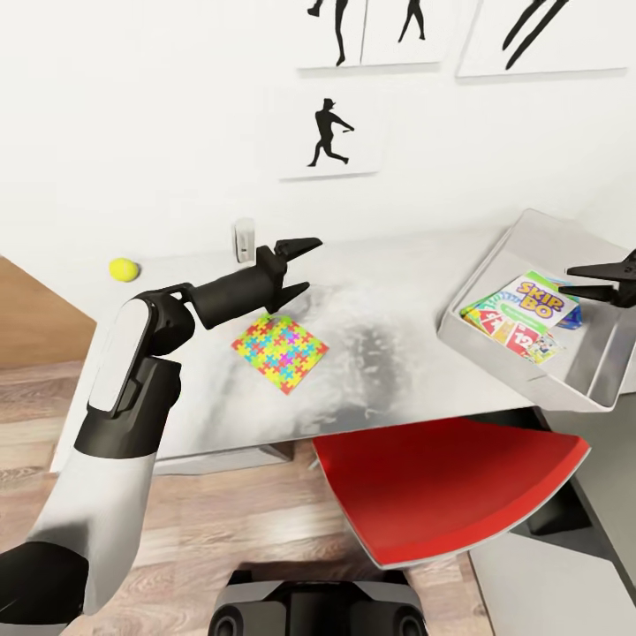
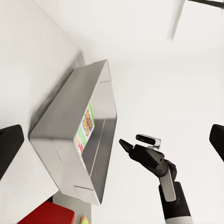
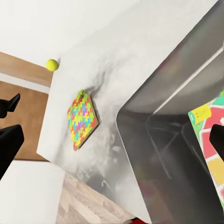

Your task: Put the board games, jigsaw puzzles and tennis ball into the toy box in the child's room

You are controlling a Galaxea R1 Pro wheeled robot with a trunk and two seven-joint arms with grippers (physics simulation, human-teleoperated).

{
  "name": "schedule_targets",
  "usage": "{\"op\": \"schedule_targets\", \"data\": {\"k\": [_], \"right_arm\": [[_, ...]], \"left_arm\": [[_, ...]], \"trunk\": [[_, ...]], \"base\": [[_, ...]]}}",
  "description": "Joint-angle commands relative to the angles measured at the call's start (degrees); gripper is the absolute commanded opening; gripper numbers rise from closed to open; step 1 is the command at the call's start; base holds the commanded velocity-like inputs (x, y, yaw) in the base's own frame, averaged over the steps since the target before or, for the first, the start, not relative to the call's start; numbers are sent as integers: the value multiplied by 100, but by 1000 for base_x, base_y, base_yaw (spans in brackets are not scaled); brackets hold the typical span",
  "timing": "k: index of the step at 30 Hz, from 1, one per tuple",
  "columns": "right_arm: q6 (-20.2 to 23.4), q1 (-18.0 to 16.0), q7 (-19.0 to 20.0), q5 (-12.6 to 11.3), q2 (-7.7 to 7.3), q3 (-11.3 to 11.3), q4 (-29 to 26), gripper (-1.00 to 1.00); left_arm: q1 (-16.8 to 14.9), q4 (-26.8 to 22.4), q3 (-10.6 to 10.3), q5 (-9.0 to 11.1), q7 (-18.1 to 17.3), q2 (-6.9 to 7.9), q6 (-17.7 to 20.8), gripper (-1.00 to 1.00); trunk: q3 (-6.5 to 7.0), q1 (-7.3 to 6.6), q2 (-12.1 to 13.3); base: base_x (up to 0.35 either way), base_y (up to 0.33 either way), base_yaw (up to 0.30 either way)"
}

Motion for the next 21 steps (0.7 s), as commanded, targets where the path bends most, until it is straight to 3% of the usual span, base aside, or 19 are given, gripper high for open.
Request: {"op": "schedule_targets", "data": {"k": [1, 21], "right_arm": [[43, -13, 11, -33, -7, 37, 4, 100], [52, -12, -122, -33, -21, 36, -10, 100]], "left_arm": [[-6, -4, -4, 59, 56, 2, -7, 100], [96, -4, -4, 59, 59, 7, -7, 100]], "trunk": [[-1, 4, -10], [166, 4, -10]], "base": [[-3, 5, 118], [-1, 1, 100]]}}
